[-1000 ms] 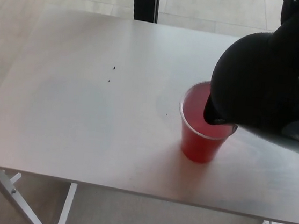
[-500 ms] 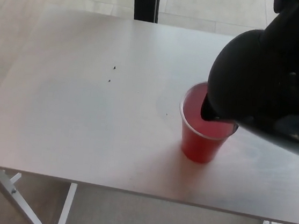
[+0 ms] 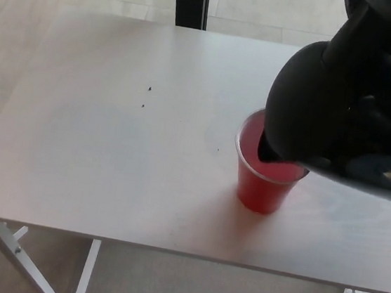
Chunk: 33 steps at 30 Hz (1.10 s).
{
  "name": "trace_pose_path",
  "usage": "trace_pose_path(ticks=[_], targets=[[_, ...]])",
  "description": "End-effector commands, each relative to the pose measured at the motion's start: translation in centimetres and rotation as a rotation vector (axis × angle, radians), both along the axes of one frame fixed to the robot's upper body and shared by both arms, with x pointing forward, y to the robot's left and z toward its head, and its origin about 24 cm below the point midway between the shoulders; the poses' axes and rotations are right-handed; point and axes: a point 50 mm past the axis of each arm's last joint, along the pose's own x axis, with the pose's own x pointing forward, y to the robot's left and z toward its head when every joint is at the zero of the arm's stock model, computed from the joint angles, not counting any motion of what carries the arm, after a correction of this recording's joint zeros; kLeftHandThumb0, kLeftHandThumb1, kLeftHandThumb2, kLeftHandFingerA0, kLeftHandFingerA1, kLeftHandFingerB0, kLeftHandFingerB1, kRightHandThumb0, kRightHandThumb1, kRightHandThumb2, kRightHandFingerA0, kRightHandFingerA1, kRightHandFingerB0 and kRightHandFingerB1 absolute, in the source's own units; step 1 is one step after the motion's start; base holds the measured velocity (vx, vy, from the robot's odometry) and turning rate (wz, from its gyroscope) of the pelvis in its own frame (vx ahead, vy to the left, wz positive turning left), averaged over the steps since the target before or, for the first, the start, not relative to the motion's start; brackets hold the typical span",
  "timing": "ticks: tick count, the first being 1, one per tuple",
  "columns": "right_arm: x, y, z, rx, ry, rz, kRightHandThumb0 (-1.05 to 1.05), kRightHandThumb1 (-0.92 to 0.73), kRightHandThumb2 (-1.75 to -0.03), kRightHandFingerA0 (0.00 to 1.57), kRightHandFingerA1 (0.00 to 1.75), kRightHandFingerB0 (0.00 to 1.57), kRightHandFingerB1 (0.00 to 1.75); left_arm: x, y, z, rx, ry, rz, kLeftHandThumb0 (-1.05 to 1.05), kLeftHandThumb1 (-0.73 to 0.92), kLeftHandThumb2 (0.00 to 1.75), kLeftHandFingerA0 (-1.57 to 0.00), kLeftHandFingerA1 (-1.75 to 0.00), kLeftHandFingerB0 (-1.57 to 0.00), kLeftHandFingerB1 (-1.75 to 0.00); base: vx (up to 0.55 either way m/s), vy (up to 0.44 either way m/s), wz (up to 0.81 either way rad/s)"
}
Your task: The robot uses its right hand to lift up a kettle kept on the middle of the desk by its handle and tilt it into a glass kept next to it to pour out water
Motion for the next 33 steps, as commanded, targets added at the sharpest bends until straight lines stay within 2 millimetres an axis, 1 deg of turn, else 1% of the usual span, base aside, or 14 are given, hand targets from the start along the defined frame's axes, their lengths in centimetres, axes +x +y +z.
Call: trace_pose_path(ticks=[1,13,14,18,19,20,21,22,25,26,28,30,32,33], targets=[[-1.5,3.0,-1.0,-0.16,-0.032,0.049,-0.47,-0.65,-0.76,1.05,1.62,0.86,0.98,0.2,0.5,0.9,-0.009,-0.001,-0.007,-1.05,0.51,1.17,-1.31,-0.7,-0.79,-1.28,0.0,0.0,0.0],[-2.3,5.8,-3.5,-0.306,-0.051,0.084,-0.49,-0.48,-1.02,1.27,1.37,0.92,1.08,0.9,0.3,1.4,0.009,-0.006,-0.03,-1.05,0.56,1.05,-1.24,-0.83,-0.84,-1.24,0.0,0.0,0.0],[-2.6,6.1,-3.7,-0.365,-0.055,0.118,-0.39,-0.52,-0.79,1.01,1.75,0.88,1.18,1.0,0.3,1.4,0.011,-0.004,-0.029,-1.05,0.46,1.2,-1.28,-0.73,-0.79,-1.34,0.0,0.0,0.0],[-3.2,6.6,-4.2,-0.385,-0.068,0.16,-0.38,-0.52,-0.71,1.0,1.75,0.85,1.02,1.1,0.2,1.4,0.014,-0.004,-0.037,-1.05,0.54,1.11,-1.27,-0.8,-0.81,-1.29,0.0,0.0,0.0],[-3.5,7.0,-4.4,-0.453,-0.053,0.183,-0.42,-0.38,-0.89,1.27,1.39,0.8,0.87,1.0,0.1,1.3,0.028,0.001,-0.041,-1.05,0.59,0.99,-1.2,-0.86,-0.79,-1.24,0.0,0.0,0.0],[-3.5,7.1,-4.6,-0.461,-0.049,0.193,-0.39,-0.54,-0.6,0.97,1.71,0.82,0.82,1.0,0.1,1.3,0.026,0.001,-0.04,-1.05,0.58,1.0,-1.18,-0.88,-0.77,-1.26,0.0,0.0,0.0],[-3.6,7.2,-4.8,-0.469,-0.038,0.201,-0.4,-0.55,-0.61,0.94,1.71,0.78,0.72,1.0,0.1,1.3,0.017,-0.004,-0.04,-1.05,0.54,1.12,-1.24,-0.78,-0.76,-1.33,0.0,0.0,0.0],[-3.6,7.4,-5.0,-0.469,-0.031,0.21,-0.4,-0.55,-0.6,0.94,1.72,0.8,0.77,1.1,0.1,1.3,0.008,-0.011,-0.04,-0.57,-0.19,0.84,-1.2,-0.87,-0.84,-1.15,0.0,0.0,0.0],[-3.7,7.6,-5.2,-0.447,-0.033,0.219,-0.38,-0.54,-0.63,0.99,1.7,0.74,0.67,1.2,0.1,1.4,0.011,-0.013,-0.047,-1.05,0.43,1.17,-1.3,-0.69,-0.73,-1.38,0.0,0.0,0.0],[-3.8,7.8,-5.4,-0.395,-0.027,0.228,-0.37,-0.56,-0.65,0.98,1.68,0.71,0.6,1.3,0.0,1.3,0.003,-0.015,-0.045,-0.52,-0.2,0.82,-1.23,-0.86,-0.82,-1.13,0.0,0.0,0.0],[-3.8,7.8,-5.5,-0.381,-0.029,0.234,-0.35,-0.56,-0.68,1.0,1.67,0.68,0.56,1.3,0.0,1.4,0.008,-0.013,-0.046,-0.53,-0.2,0.82,-1.23,-0.86,-0.82,-1.13,0.0,0.0,0.0],[-3.9,7.8,-5.6,-0.363,-0.045,0.245,-0.37,-0.54,-0.69,1.01,1.64,0.74,0.66,1.2,0.0,1.3,0.006,-0.008,-0.044,-0.54,-0.19,0.83,-1.21,-0.86,-0.83,-1.12,0.0,0.0,0.0],[-3.6,7.6,-5.4,-0.392,-0.026,0.234,-0.37,-0.43,-0.92,1.26,1.35,0.77,0.79,1.1,0.0,1.2,0.014,-0.009,-0.048,-1.05,0.55,1.06,-1.22,-0.85,-0.79,-1.26,0.0,0.0,0.0],[-3.3,7.4,-5.1,-0.378,-0.041,0.214,-0.39,-0.58,-0.66,0.99,1.69,0.86,1.04,1.1,0.0,1.2,0.01,-0.011,-0.05,-1.05,0.56,1.05,-1.2,-0.85,-0.79,-1.25,0.0,0.0,0.0]])
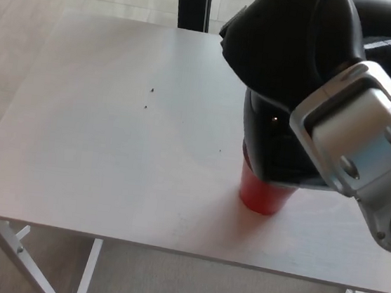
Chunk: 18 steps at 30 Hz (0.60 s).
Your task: The robot uses its right hand to lift up a kettle kept on the middle of the desk by its handle and tilt it into a glass kept next to it to pour out water
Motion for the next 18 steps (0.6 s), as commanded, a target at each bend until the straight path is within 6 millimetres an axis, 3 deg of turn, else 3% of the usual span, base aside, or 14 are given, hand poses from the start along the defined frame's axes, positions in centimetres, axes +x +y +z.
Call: trace_pose_path(ticks=[1,3,4,5,6,7,9,11,12,13,14,16,17,18], targets=[[0.6,-0.2,-1.4,-0.053,0.069,-0.015,-0.39,-0.58,-0.66,0.99,1.69,0.86,1.04,-0.3,0.2,0.2,-0.017,0.007,-0.002,-1.05,0.56,1.05,-1.2,-0.85,-0.79,-1.25,0.0,0.0,0.0],[1.0,-0.7,-0.8,-0.019,0.028,-0.036,-0.41,-0.6,-0.76,1.0,1.72,0.89,1.29,-0.4,0.3,0.1,-0.01,0.012,0.0,-1.05,0.54,1.08,-1.22,-0.83,-0.76,-1.28,0.0,0.0,0.0],[1.2,-0.9,-0.6,-0.027,0.011,-0.036,-0.43,-0.45,-0.99,1.26,1.35,0.95,1.07,-0.5,0.3,0.0,-0.015,0.008,0.001,-1.05,0.4,1.22,-1.3,-0.67,-0.66,-1.38,0.0,0.0,0.0],[1.7,-1.7,0.2,0.054,-0.024,-0.044,-0.46,-0.49,-1.03,1.29,1.37,0.96,1.09,-0.5,0.3,0.0,-0.019,0.018,0.007,-0.55,-0.19,0.83,-1.22,-0.86,-0.81,-1.12,0.0,0.0,0.0],[1.7,-1.7,0.3,0.061,-0.028,-0.042,-0.46,-0.49,-1.03,1.29,1.37,0.96,1.09,-0.6,0.3,-0.1,-0.021,0.019,0.01,-0.55,-0.19,0.83,-1.22,-0.86,-0.81,-1.12,0.0,0.0,0.0],[2.3,-2.5,1.3,0.139,-0.013,-0.063,-0.4,-0.64,-0.87,1.05,1.69,0.85,0.95,-0.6,0.3,-0.1,-0.032,0.009,0.008,-1.05,0.4,1.23,-1.35,-0.65,-0.64,-1.44,0.0,0.0,0.0],[2.5,-2.9,1.9,0.168,-0.022,-0.08,-0.41,-0.65,-0.87,1.04,1.71,0.84,1.08,-0.7,0.3,-0.1,-0.035,0.011,0.011,-1.05,0.42,1.24,-1.3,-0.66,-0.67,-1.41,0.0,0.0,0.0],[2.9,-4.1,3.4,0.208,-0.06,-0.112,-0.44,-0.66,-0.77,1.02,1.71,0.83,0.95,-0.8,0.2,-0.2,-0.029,0.015,0.012,-1.05,0.46,1.19,-1.27,-0.7,-0.71,-1.39,0.0,0.0,0.0],[3.0,-4.6,3.8,0.22,-0.086,-0.108,-0.49,-0.53,-1.03,1.29,1.38,0.88,1.0,-0.9,0.3,-0.3,-0.031,0.014,0.015,-1.05,0.5,1.12,-1.24,-0.81,-0.73,-1.34,0.0,0.0,0.0],[3.1,-5.5,4.3,0.238,-0.128,-0.106,-0.49,-0.53,-1.03,1.29,1.38,0.88,1.0,-1.0,0.3,-0.3,-0.033,0.014,0.018,-1.05,0.5,1.12,-1.24,-0.81,-0.73,-1.34,0.0,0.0,0.0],[3.2,-6.3,4.6,0.256,-0.115,-0.121,-0.41,-0.66,-0.81,1.01,1.74,0.85,1.15,-1.1,0.4,-0.3,-0.039,0.013,0.022,-1.05,0.5,1.12,-1.22,-0.83,-0.72,-1.34,0.0,0.0,0.0],[3.4,-7.6,5.1,0.287,-0.101,-0.169,-0.46,-0.74,-0.72,0.96,1.72,0.82,1.15,-1.2,0.5,-0.2,-0.028,0.018,0.021,-1.05,0.48,1.15,-1.26,-0.76,-0.73,-1.37,0.0,0.0,0.0],[3.5,-8.3,5.2,0.299,-0.108,-0.17,-0.43,-0.69,-0.75,0.96,1.65,0.85,1.02,-1.2,0.5,-0.2,-0.02,0.02,0.015,-1.05,0.5,1.15,-1.28,-0.76,-0.71,-1.37,0.0,0.0,0.0],[3.6,-9.5,5.3,0.326,-0.113,-0.198,-0.47,-0.5,-0.98,1.24,1.36,0.85,1.01,-1.2,0.5,-0.2,-0.027,0.018,0.019,-1.05,0.44,1.21,-1.37,-0.64,-0.63,-1.46,0.0,0.0,0.0]])
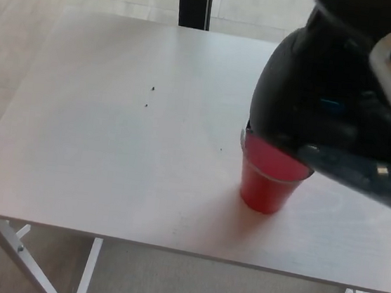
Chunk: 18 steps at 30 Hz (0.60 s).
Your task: The robot uses its right hand to lift up a kettle kept on the middle of the desk by its handle and tilt it into a glass kept next to it to pour out water
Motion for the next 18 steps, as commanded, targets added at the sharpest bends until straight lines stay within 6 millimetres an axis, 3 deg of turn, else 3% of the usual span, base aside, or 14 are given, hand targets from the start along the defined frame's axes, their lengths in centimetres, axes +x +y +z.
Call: trace_pose_path(ticks=[1,2,3,4,6,8,9,11,12,13,14,15,16,18], targets=[[0.2,-3.2,1.3,0.097,-0.043,-0.007,-0.47,-0.5,-0.98,1.24,1.36,0.85,1.01,-0.4,0.3,0.2,-0.02,0.005,0.006,-1.05,0.44,1.21,-1.37,-0.64,-0.63,-1.46,0.0,0.0,0.0],[0.2,-4.0,1.4,0.125,-0.03,-0.04,-0.45,-0.71,-0.67,0.88,1.72,0.8,0.91,-0.5,0.3,0.1,-0.021,0.008,0.011,-1.05,0.44,1.19,-1.33,-0.65,-0.66,-1.45,0.0,0.0,0.0],[0.2,-4.5,1.4,0.156,-0.029,-0.043,-0.49,-0.58,-0.75,1.0,1.57,0.9,0.94,-0.5,0.3,0.1,-0.023,0.008,0.013,-1.05,0.53,1.17,-1.27,-0.73,-0.68,-1.4,0.0,0.0,0.0],[0.1,-5.2,1.5,0.193,-0.04,-0.039,-0.42,-0.7,-0.66,0.91,1.72,0.83,0.91,-0.6,0.3,0.0,-0.022,0.01,0.012,-1.05,0.52,1.1,-1.19,-0.89,-0.71,-1.34,0.0,0.0,0.0],[0.2,-5.9,1.4,0.219,-0.035,-0.055,-0.42,-0.7,-0.71,0.93,1.7,0.83,0.88,-0.7,0.3,0.0,-0.022,0.01,0.012,-1.05,0.52,1.12,-1.21,-0.88,-0.72,-1.35,0.0,0.0,0.0],[0.0,-6.9,1.1,0.227,-0.08,-0.085,-0.36,-0.52,-0.91,0.98,1.74,0.83,1.09,-0.8,0.4,-0.1,-0.02,0.015,0.02,-1.05,0.62,0.9,-1.1,-0.95,-0.75,-1.3,0.0,0.0,0.0],[-0.1,-7.1,1.0,0.242,-0.08,-0.078,-0.37,-0.59,-0.77,0.94,1.75,0.82,1.18,-0.9,0.4,-0.1,-0.027,0.009,0.019,-1.05,0.5,1.12,-1.21,-0.85,-0.73,-1.35,0.0,0.0,0.0],[-0.3,-7.7,0.7,0.263,-0.063,-0.096,-0.42,-0.67,-0.67,0.94,1.75,0.79,1.24,-0.9,0.4,-0.2,-0.041,0.005,0.022,-1.05,0.49,1.15,-1.24,-0.81,-0.7,-1.39,0.0,0.0,0.0],[-0.4,-8.0,0.5,0.286,-0.065,-0.091,-0.51,-0.52,-0.96,1.21,1.4,0.9,1.18,-1.0,0.4,-0.2,-0.047,0.006,0.024,-1.05,0.46,1.17,-1.27,-0.76,-0.66,-1.44,0.0,0.0,0.0],[-0.5,-8.1,0.4,0.296,-0.066,-0.088,-0.51,-0.52,-0.96,1.21,1.4,0.9,1.18,-1.0,0.4,-0.2,-0.05,0.006,0.024,-1.05,0.46,1.17,-1.27,-0.76,-0.66,-1.44,0.0,0.0,0.0],[-0.6,-9.0,-0.1,0.349,-0.059,-0.103,-0.42,-0.65,-0.67,0.92,1.75,0.71,1.62,-1.1,0.4,-0.3,-0.041,0.013,0.027,-1.05,0.49,1.15,-1.21,-0.85,-0.69,-1.38,0.0,0.0,0.0],[-0.6,-9.0,-0.1,0.348,-0.059,-0.101,-0.42,-0.65,-0.67,0.92,1.75,0.71,1.62,-1.1,0.4,-0.3,-0.043,0.013,0.028,-1.05,0.49,1.15,-1.21,-0.85,-0.69,-1.38,0.0,0.0,0.0],[-0.5,-10.2,-1.0,0.414,-0.033,-0.188,-0.38,-0.64,-0.73,0.91,1.75,0.74,1.46,-1.2,0.4,-0.3,-0.03,0.016,0.021,-1.05,0.49,1.15,-1.2,-0.86,-0.66,-1.4,0.0,0.0,0.0],[-0.5,-10.3,-1.1,0.423,-0.03,-0.196,-0.38,-0.64,-0.73,0.91,1.75,0.74,1.46,-1.2,0.4,-0.3,-0.028,0.017,0.021,-1.05,0.49,1.15,-1.2,-0.86,-0.66,-1.4,0.0,0.0,0.0]])
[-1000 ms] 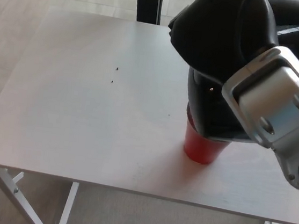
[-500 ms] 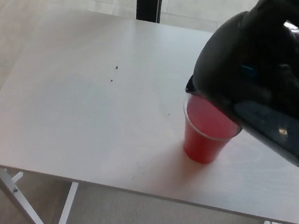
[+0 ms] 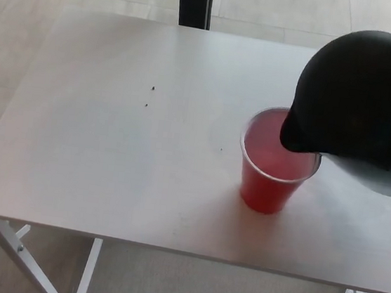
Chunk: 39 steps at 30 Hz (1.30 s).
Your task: The robot uses its right hand to lift up a kettle kept on the middle of the desk by its handle and tilt it into a glass kept next to it to pour out water
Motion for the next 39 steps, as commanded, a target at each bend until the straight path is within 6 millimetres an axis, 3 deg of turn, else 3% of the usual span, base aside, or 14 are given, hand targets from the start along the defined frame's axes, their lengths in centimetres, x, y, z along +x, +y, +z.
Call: trace_pose_path(ticks=[1,11,12,14,16,17,27,30,31,33,35,37,38,39], targets=[[-0.5,-3.2,-1.3,0.246,-0.042,-0.098,-0.32,-0.58,-0.81,0.91,1.75,0.82,0.98,-0.5,0.3,0.0,-0.023,0.003,0.007,-1.05,0.46,1.16,-1.19,-0.86,-0.66,-1.43,0.0,0.0,0.0],[-1.0,-7.1,-6.7,0.599,0.078,-0.266,-0.28,-0.62,-0.89,0.93,1.73,0.85,0.95,-0.9,0.2,-0.5,-0.03,0.012,0.014,-1.05,0.61,0.89,-1.1,-0.95,-0.74,-1.28,0.0,0.0,0.0],[-1.0,-7.4,-7.2,0.621,0.079,-0.282,-0.3,-0.61,-0.89,0.89,1.74,0.84,1.04,-0.9,0.2,-0.5,-0.027,0.014,0.011,-1.05,0.48,1.14,-1.14,-0.94,-0.69,-1.36,0.0,0.0,0.0],[-1.0,-7.6,-7.7,0.654,0.081,-0.299,-0.29,-0.6,-0.83,0.88,1.72,0.81,0.93,-0.9,0.2,-0.4,-0.013,0.017,0.005,-1.05,0.62,0.9,-1.1,-0.94,-0.71,-1.33,0.0,0.0,0.0],[-0.9,-7.9,-8.1,0.681,0.081,-0.3,-0.29,-0.6,-0.8,0.89,1.72,0.85,0.93,-0.9,0.1,-0.4,-0.011,0.017,0.004,-1.05,0.45,1.18,-1.14,-0.92,-0.68,-1.42,0.0,0.0,0.0],[-1.1,-8.3,-9.0,0.729,0.09,-0.314,-0.31,-0.63,-0.66,0.9,1.7,0.8,0.96,-1.0,0.1,-0.5,-0.014,0.02,0.006,-1.05,0.62,0.9,-1.12,-0.93,-0.73,-1.32,0.0,0.0,0.0],[-0.3,-10.1,-10.3,0.966,0.056,-0.295,-0.31,-0.6,-0.87,0.89,1.75,0.77,1.5,-1.1,-0.1,-0.8,-0.029,0.017,0.001,-1.05,0.46,1.14,-1.12,-0.93,-0.68,-1.39,0.0,0.0,0.0],[-0.4,-10.2,-10.7,1.024,-0.075,-0.283,-0.28,-0.51,-0.98,0.84,1.75,0.74,1.22,-1.1,0.0,-0.8,-0.031,0.01,0.007,-1.05,0.61,0.89,-1.1,-0.93,-0.73,-1.3,0.0,0.0,0.0],[-0.7,-10.1,-11.2,1.087,-0.112,-0.307,-0.2,-0.54,-0.8,0.96,1.74,0.81,0.94,-1.1,0.0,-0.8,-0.032,0.009,0.003,-1.05,0.45,1.17,-1.07,-0.99,-0.66,-1.42,0.0,0.0,0.0],[-0.8,-10.0,-11.5,1.093,-0.115,-0.312,-0.25,-0.6,-0.69,0.87,1.72,0.77,0.73,-1.1,0.0,-0.8,-0.032,0.009,0.001,-1.05,0.45,1.16,-1.08,-0.97,-0.66,-1.42,0.0,0.0,0.0],[-1.2,-10.1,-12.4,1.103,-0.109,-0.28,-0.23,-0.6,-0.78,1.05,1.72,0.83,0.92,-1.2,0.0,-0.9,-0.034,0.017,0.008,-1.05,0.47,1.15,-1.17,-0.89,-0.69,-1.39,0.0,0.0,0.0],[-1.4,-10.2,-13.1,1.075,-0.092,-0.251,-0.21,-0.55,-0.86,0.89,1.69,0.88,0.8,-1.3,0.0,-0.8,-0.031,0.021,0.014,-1.05,0.5,1.13,-1.17,-0.9,-0.71,-1.35,0.0,0.0,0.0],[-1.6,-10.3,-13.3,1.094,-0.054,-0.233,-0.28,-0.67,-0.6,0.84,1.21,0.66,0.54,-1.3,0.0,-0.8,-0.025,0.022,0.011,-1.05,0.52,1.06,-1.13,-0.94,-0.74,-1.31,0.0,0.0,0.0],[-1.7,-10.4,-13.4,1.126,0.001,-0.213,-0.37,-0.64,-0.59,0.88,1.1,0.47,0.42,-1.3,0.1,-0.7,-0.02,0.02,0.008,-1.05,0.48,1.15,-1.18,-0.89,-0.69,-1.38,0.0,0.0,0.0]])
